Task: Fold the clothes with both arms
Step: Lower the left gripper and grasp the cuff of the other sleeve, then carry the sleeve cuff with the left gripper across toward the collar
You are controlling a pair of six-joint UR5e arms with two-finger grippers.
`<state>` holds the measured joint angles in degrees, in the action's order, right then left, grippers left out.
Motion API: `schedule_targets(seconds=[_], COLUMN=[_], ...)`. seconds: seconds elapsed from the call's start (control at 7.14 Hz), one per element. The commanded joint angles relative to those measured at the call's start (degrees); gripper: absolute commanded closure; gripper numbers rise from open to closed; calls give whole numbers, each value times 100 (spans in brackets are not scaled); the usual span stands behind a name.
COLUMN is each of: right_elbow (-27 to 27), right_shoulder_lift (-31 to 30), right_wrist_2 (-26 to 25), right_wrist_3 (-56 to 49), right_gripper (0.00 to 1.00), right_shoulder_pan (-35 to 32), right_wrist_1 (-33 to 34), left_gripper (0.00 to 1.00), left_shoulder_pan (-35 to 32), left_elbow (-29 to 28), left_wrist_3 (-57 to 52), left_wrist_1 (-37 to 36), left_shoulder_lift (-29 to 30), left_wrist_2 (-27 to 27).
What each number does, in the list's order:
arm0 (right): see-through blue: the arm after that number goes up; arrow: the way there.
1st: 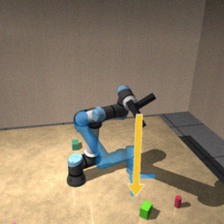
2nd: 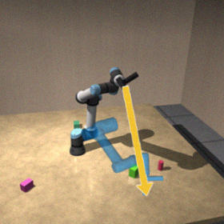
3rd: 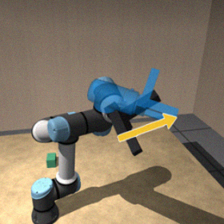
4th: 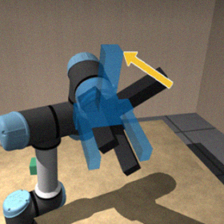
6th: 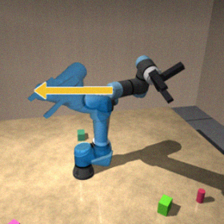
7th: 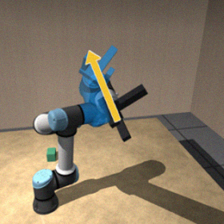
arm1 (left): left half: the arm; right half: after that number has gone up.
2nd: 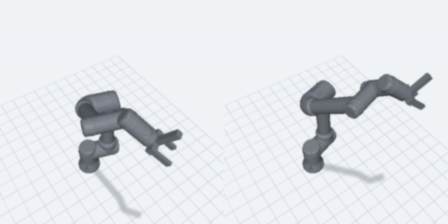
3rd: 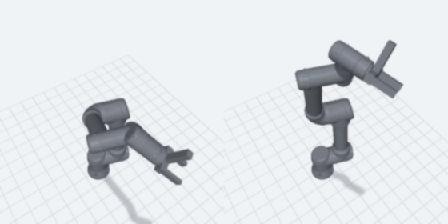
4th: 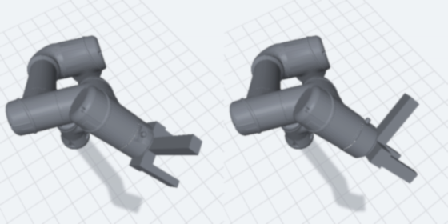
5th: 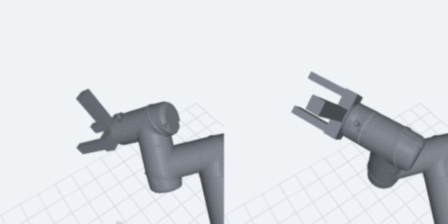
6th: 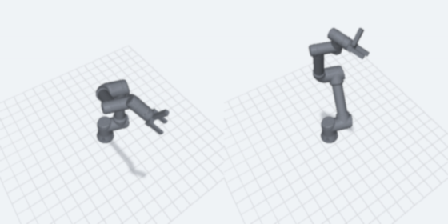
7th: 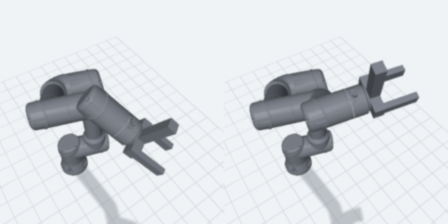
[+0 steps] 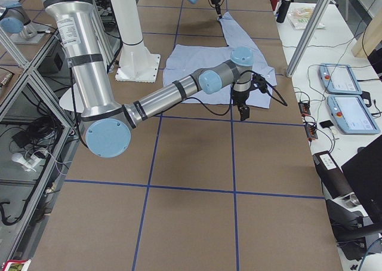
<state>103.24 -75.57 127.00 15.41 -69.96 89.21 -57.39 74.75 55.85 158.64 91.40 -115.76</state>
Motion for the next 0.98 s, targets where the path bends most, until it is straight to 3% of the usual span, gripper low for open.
schedule_targets(seconds=[0.0, 0.28, 0.56, 0.7, 0.84], right_elbow=[-5, 3, 3, 3, 3], right_shoulder_lift=[16, 16, 16, 16, 16], right_wrist_2=[0, 0, 0, 0, 0], right_wrist_3=[15, 15, 24, 24, 24], right_gripper=[0, 0, 0, 0, 0], right_shoulder_pan=[0, 0, 0, 0, 0], right_wrist_1=[0, 0, 0, 0, 9], left_gripper=[100, 100, 100, 100, 100], left_shoulder_pan=[-26, -44, -35, 69, 488], left_elbow=[423, 1029, 1960, 2147, 2105], left_wrist_3=[-4, 14, 75, 110, 589], left_wrist_1=[-70, -610, -3036, -4459, -5335], left_shoulder_lift=[-52, 131, 1207, 2127, 2893], left_wrist_2=[-514, -553, -501, -492, -370])
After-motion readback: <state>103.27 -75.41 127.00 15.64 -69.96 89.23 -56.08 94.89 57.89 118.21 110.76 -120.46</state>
